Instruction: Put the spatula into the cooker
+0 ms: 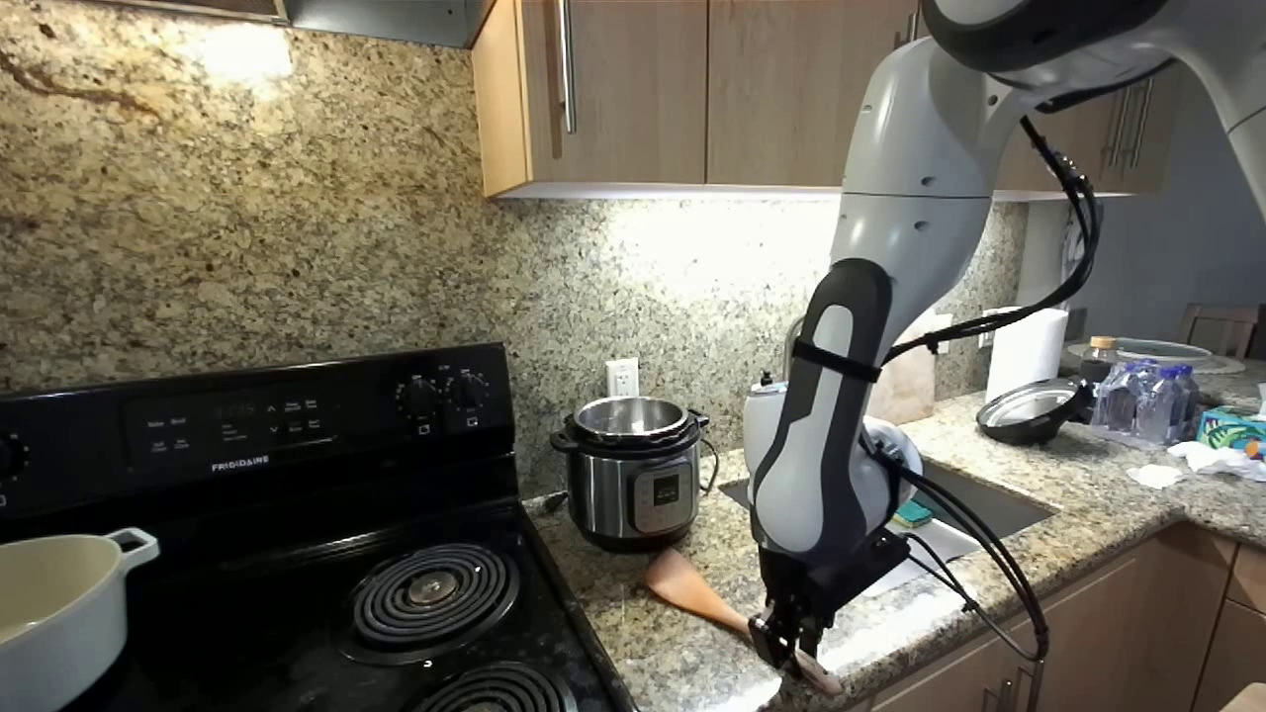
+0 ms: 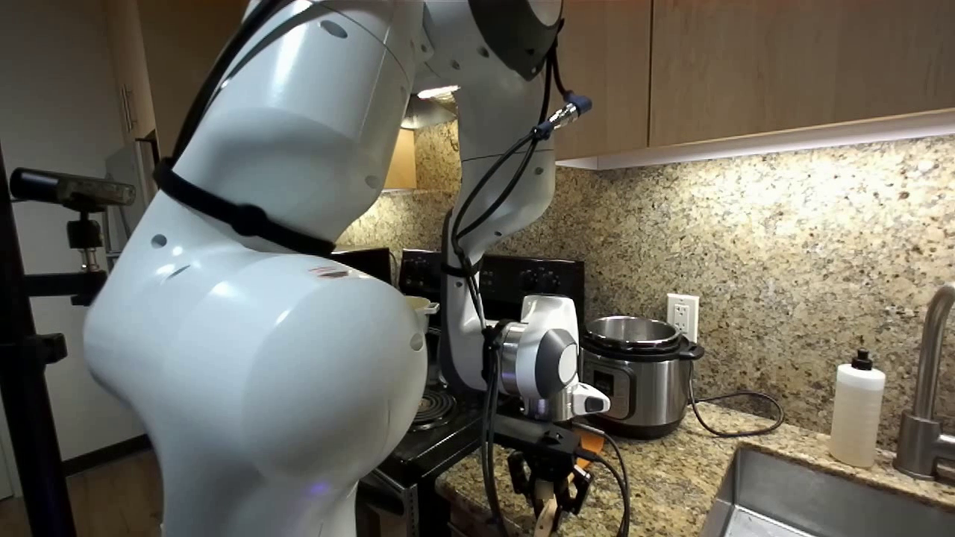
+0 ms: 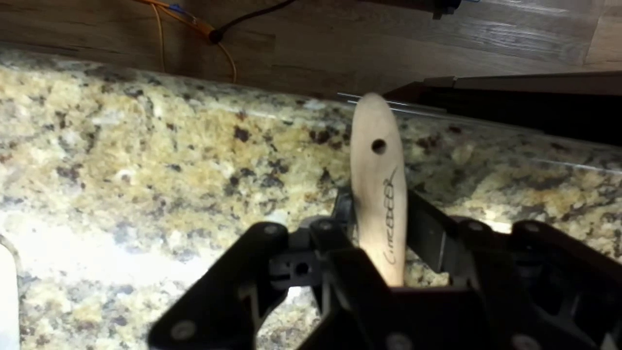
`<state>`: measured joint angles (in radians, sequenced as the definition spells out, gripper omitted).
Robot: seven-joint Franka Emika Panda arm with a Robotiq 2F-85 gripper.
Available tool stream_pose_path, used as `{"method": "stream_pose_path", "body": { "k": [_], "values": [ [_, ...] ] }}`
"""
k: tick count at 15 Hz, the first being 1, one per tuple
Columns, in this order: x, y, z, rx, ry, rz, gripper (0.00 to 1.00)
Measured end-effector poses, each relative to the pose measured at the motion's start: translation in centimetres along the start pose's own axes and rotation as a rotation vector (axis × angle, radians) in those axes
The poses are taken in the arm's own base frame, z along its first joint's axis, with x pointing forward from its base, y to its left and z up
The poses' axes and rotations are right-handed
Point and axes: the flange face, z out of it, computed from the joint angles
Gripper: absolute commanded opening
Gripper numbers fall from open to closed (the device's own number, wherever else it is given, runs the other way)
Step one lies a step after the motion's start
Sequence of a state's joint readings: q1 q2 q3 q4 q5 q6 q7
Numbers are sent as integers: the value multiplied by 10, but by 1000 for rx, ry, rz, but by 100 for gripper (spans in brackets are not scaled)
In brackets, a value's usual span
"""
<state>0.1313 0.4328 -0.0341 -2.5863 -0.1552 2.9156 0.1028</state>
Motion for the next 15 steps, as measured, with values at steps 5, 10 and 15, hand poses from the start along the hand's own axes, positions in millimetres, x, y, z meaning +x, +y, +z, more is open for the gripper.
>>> {"method": "stream_pose_path", "body": {
  "k": [5,10,15],
  "values": [
    [-9,-9,-12,-16,-38,-104,11],
    [-18,-5,-52,-72,-73,-178,11],
    [-25,-5,-100,-122,-43,-224,11]
  ]
}}
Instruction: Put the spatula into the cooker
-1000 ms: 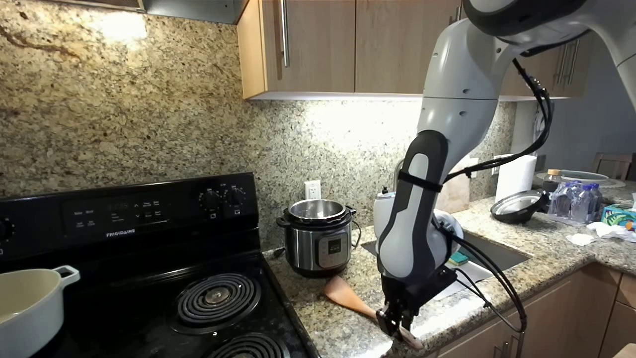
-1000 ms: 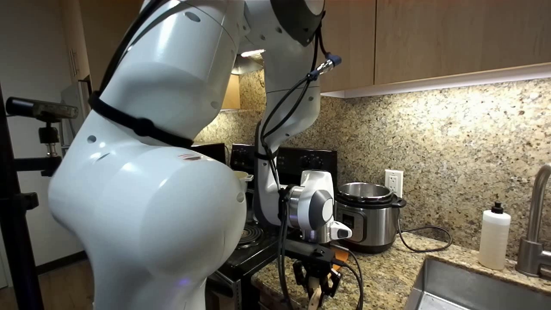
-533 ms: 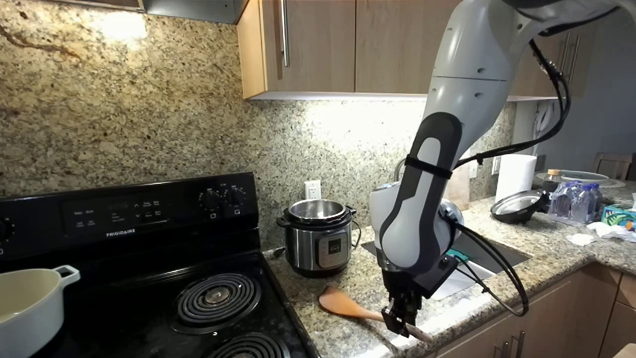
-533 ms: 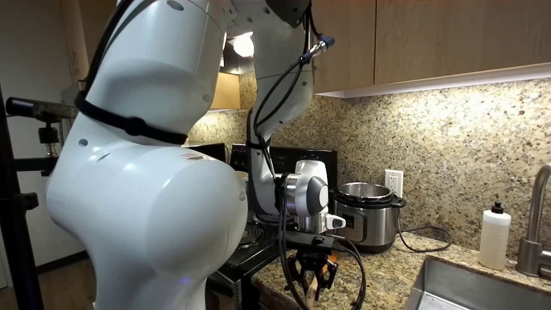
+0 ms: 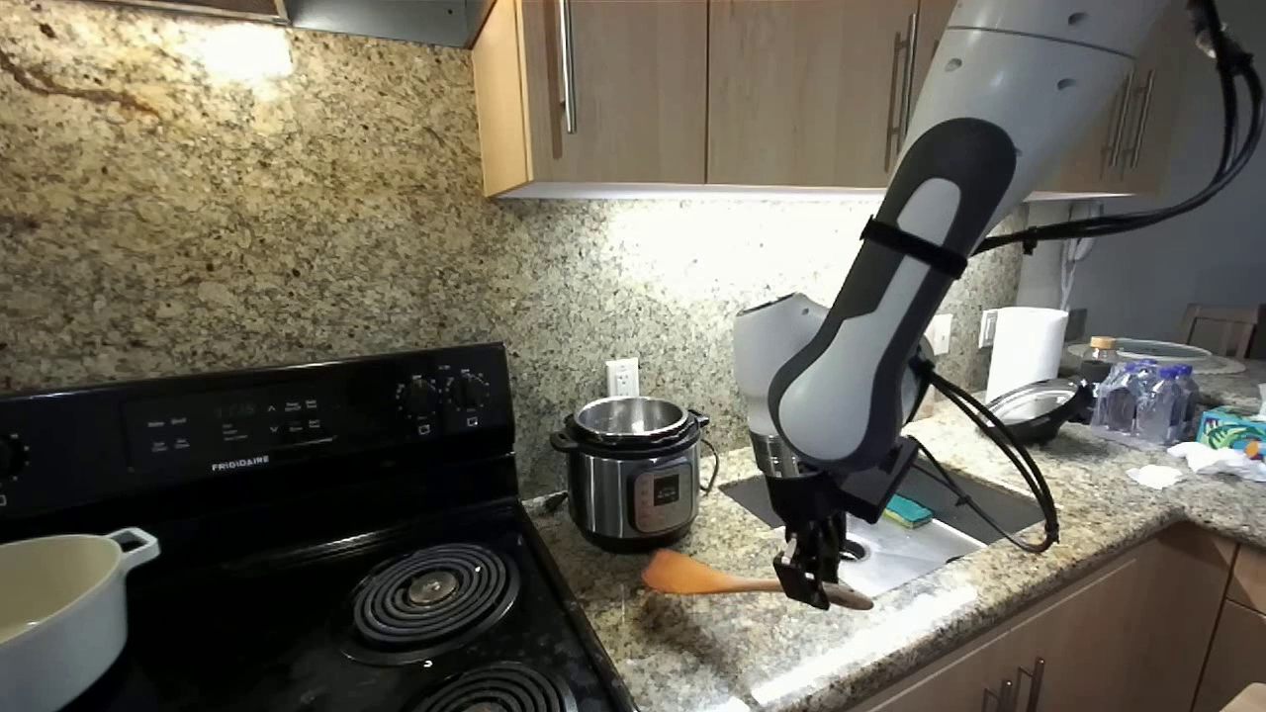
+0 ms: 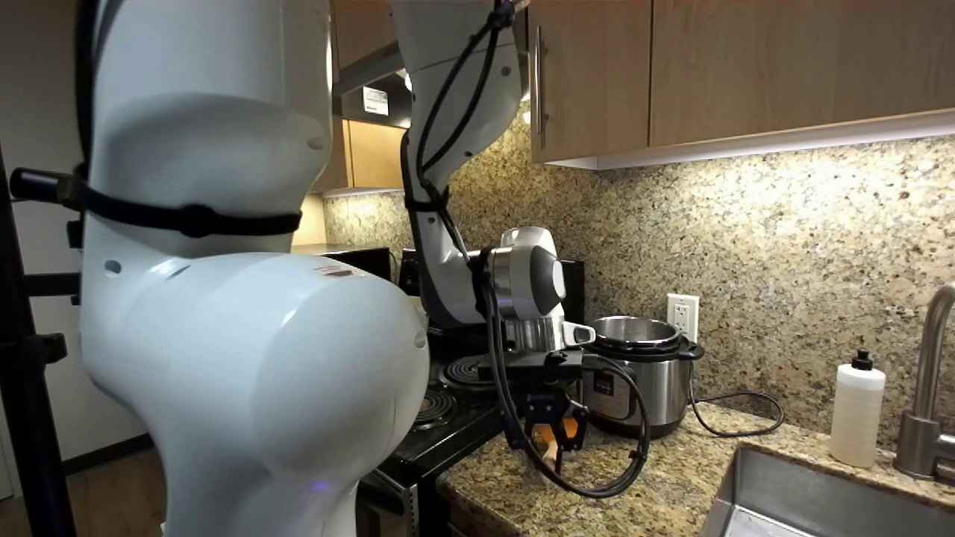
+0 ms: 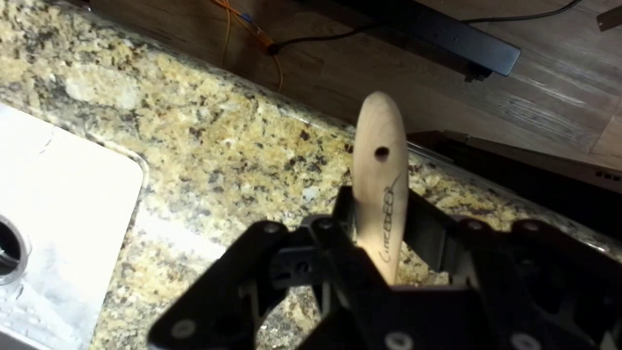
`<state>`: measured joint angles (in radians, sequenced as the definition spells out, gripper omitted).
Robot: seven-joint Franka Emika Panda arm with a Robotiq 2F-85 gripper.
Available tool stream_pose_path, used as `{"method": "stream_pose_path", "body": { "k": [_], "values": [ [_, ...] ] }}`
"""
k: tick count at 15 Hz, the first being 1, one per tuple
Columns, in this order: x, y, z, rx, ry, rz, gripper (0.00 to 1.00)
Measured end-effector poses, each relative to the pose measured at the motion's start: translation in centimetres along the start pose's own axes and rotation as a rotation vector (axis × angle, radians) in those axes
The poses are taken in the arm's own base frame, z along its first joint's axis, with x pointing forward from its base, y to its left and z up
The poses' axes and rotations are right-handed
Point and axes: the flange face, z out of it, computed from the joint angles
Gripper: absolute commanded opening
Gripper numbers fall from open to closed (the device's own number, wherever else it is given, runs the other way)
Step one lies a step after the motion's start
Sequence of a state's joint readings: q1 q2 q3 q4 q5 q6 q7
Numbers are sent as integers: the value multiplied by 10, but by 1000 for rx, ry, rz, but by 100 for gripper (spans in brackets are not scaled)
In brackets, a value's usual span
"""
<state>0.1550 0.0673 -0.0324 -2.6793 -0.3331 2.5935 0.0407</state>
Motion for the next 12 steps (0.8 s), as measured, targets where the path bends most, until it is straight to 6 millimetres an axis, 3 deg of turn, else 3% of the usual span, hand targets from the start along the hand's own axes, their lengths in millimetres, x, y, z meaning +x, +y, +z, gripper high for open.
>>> {"method": "stream_pose_path", "body": {
  "k": [7,12],
  "values": [
    [-12,14,-65,-42,99,32,11],
    [-17,26,-97,-67,147,47,11]
  ]
}}
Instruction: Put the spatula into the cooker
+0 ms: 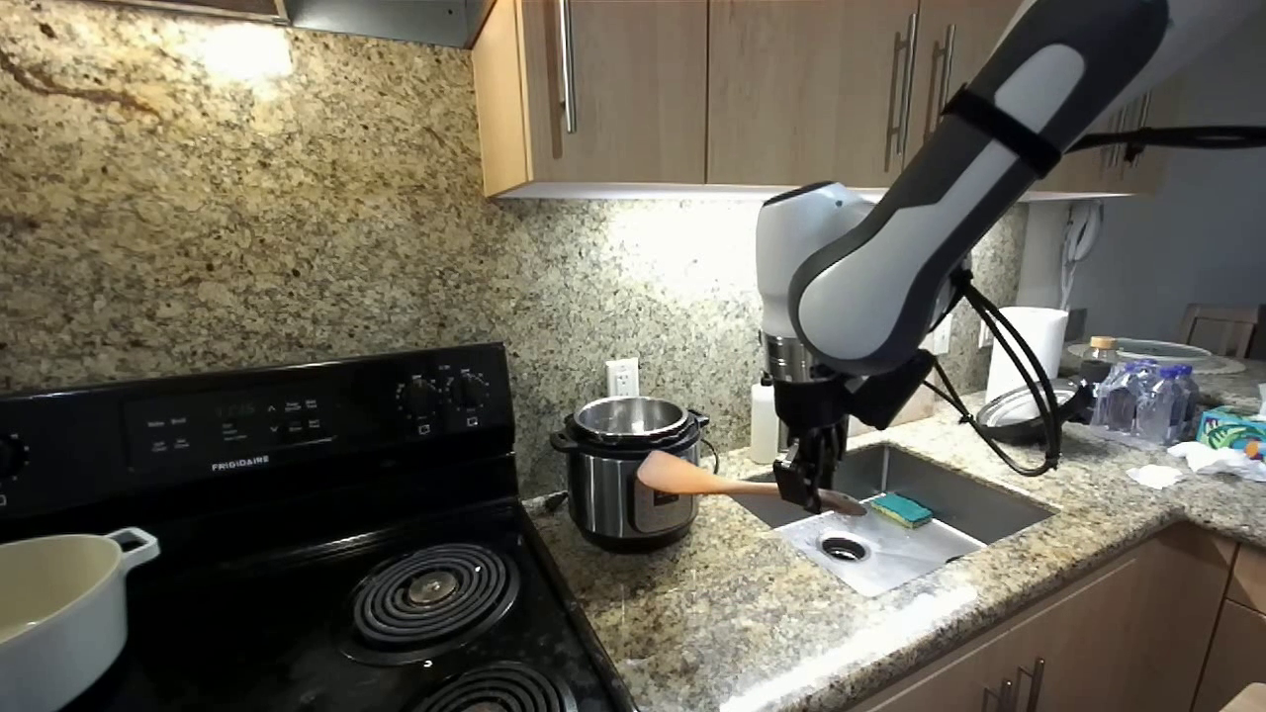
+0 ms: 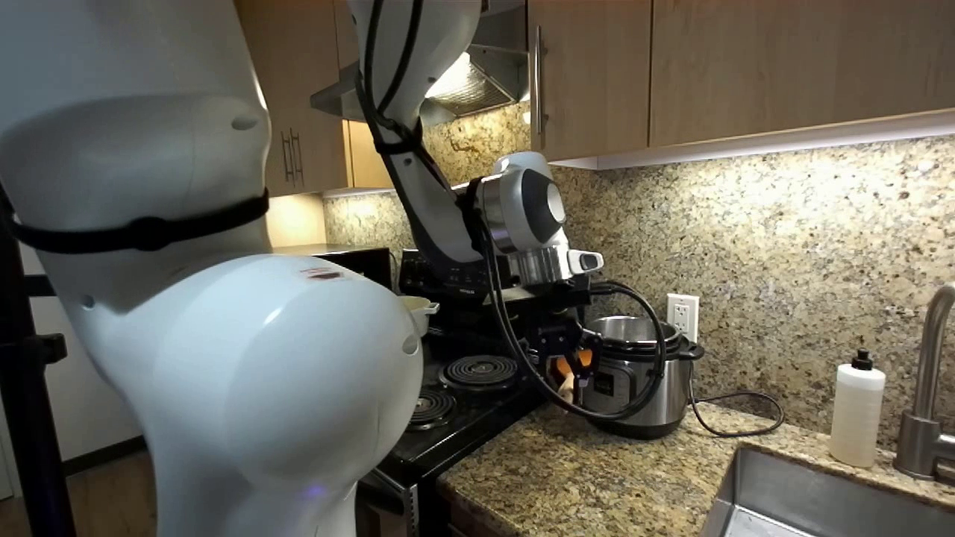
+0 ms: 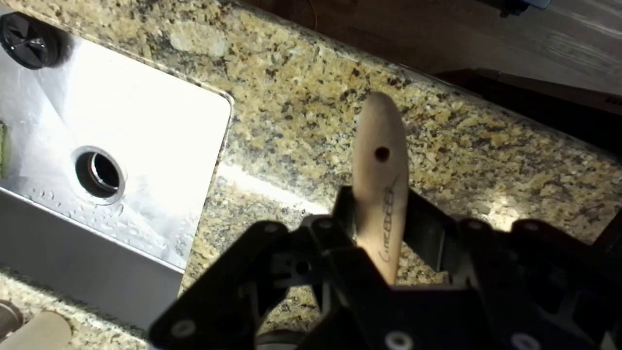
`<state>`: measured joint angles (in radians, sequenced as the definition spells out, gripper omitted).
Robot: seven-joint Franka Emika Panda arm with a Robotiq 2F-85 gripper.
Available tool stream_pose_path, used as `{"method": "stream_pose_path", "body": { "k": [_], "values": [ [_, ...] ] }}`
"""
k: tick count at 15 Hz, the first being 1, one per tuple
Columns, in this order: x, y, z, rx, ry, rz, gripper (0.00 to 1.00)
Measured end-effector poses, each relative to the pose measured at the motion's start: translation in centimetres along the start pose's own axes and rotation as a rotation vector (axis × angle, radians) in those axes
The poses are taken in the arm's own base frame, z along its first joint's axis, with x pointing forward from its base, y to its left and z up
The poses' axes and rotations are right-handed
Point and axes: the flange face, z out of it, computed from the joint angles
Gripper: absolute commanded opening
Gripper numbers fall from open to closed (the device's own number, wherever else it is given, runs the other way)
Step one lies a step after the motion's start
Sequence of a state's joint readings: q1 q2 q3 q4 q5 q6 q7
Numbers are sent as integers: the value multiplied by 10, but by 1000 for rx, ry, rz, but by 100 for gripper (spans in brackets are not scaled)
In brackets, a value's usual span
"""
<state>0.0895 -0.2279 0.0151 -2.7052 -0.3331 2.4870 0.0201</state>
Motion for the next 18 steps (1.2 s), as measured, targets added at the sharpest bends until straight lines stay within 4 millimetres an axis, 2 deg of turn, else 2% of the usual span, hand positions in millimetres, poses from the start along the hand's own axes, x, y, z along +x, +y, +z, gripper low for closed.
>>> {"method": "stream_pose_path", "body": {
  "k": [6,12,18],
  "values": [
    [4,9,-31,-27,41,7,10],
    [26,20,-55,-48,87,19,10],
    [62,21,-48,-44,34,54,10]
  ]
}}
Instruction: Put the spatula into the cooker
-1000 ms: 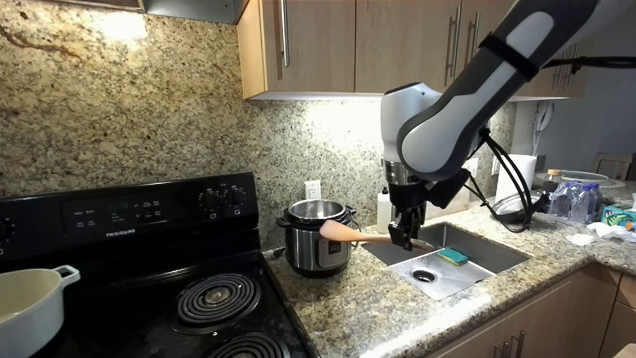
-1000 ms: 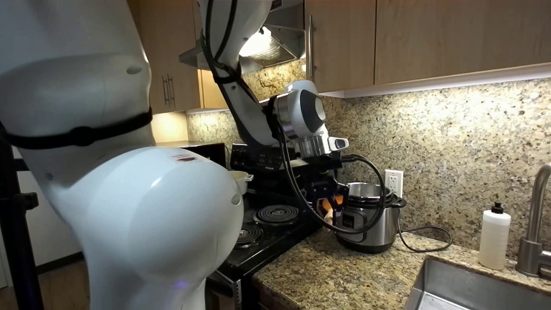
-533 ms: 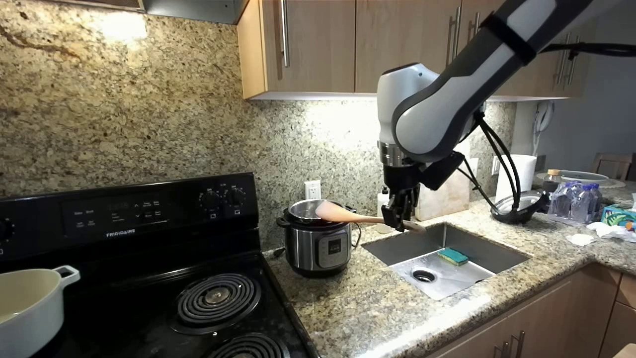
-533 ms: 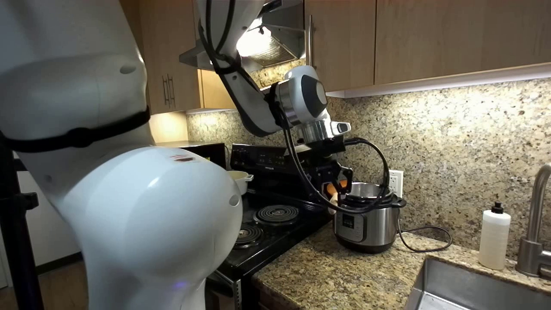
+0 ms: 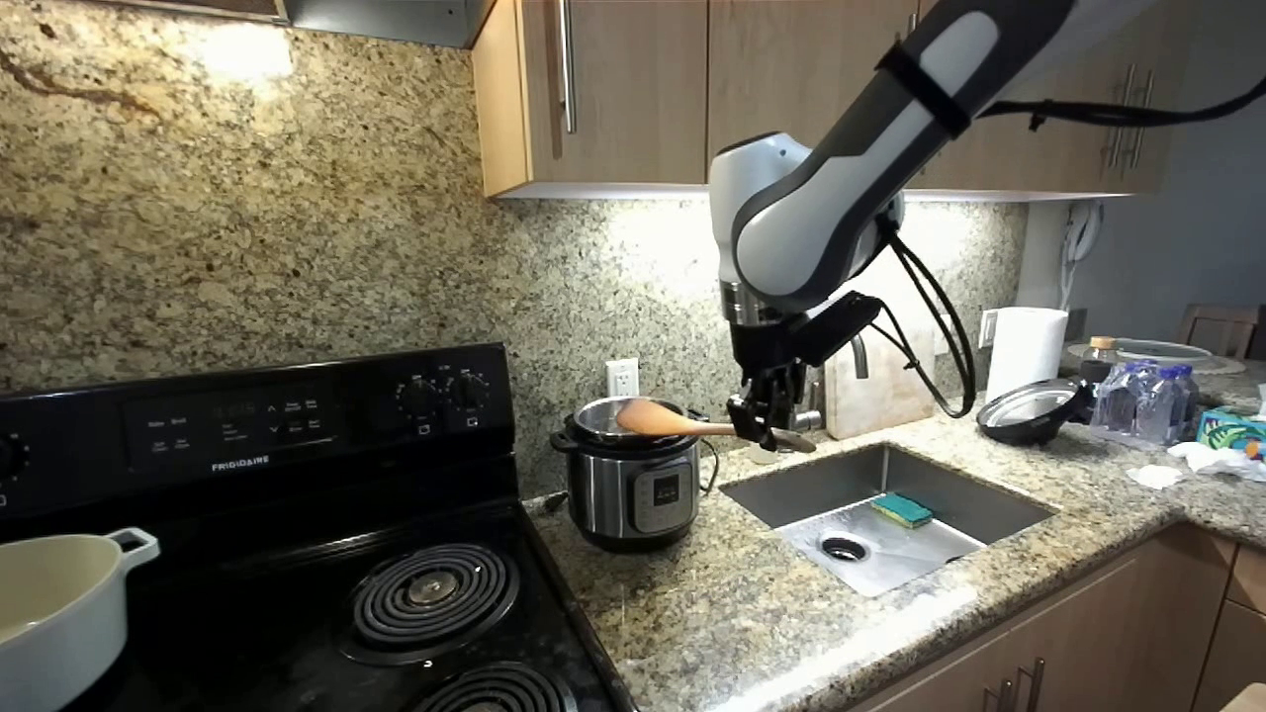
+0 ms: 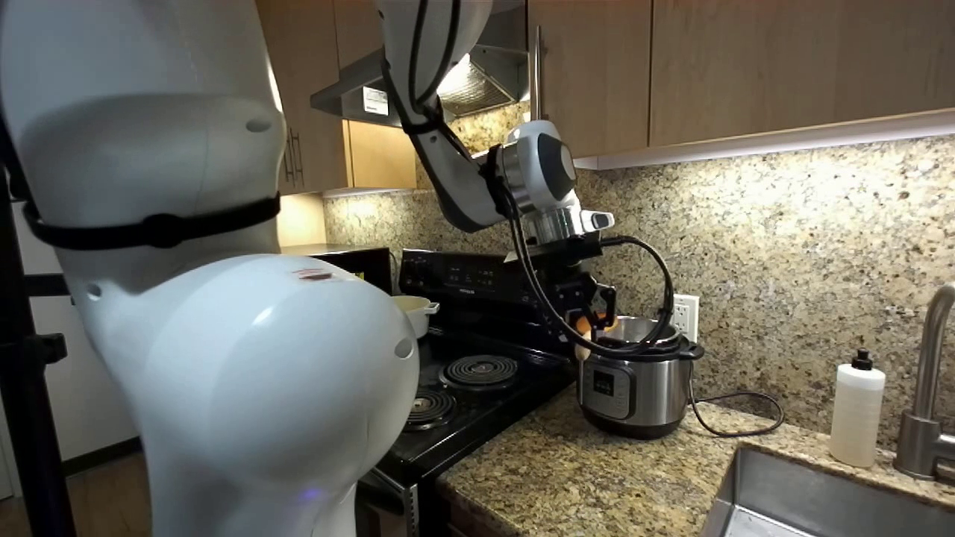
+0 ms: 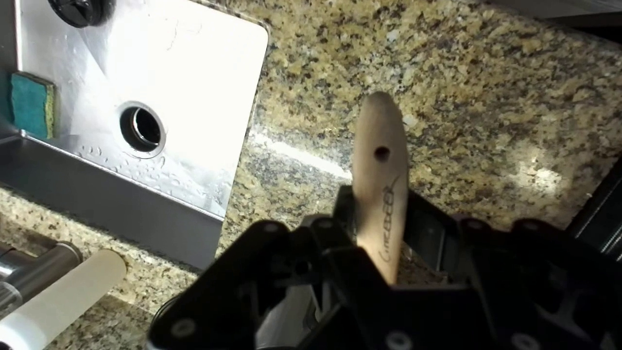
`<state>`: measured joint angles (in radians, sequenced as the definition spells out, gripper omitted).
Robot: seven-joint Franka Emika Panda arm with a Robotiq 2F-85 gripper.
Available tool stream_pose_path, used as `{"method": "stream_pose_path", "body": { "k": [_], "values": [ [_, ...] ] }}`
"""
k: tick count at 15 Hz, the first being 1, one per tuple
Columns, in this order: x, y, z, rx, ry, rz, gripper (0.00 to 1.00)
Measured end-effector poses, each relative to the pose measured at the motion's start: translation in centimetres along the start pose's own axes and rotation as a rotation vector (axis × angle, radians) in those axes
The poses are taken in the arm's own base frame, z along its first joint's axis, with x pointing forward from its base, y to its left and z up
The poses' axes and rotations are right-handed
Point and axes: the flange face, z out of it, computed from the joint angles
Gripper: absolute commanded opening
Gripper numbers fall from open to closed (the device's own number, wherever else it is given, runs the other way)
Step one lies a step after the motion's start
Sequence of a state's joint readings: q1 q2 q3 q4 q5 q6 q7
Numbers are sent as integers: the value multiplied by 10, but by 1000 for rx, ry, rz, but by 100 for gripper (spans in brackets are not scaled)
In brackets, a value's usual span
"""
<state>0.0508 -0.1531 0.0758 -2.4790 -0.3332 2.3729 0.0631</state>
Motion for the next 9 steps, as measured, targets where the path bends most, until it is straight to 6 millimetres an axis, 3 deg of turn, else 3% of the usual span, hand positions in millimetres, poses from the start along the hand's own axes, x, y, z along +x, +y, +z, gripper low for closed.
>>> {"method": "stream_pose_path", "body": {
  "k": [5,9],
  "values": [
    [34,2,11,-18,-11,105,10],
    [49,3,16,-48,-27,179,10]
  ]
}}
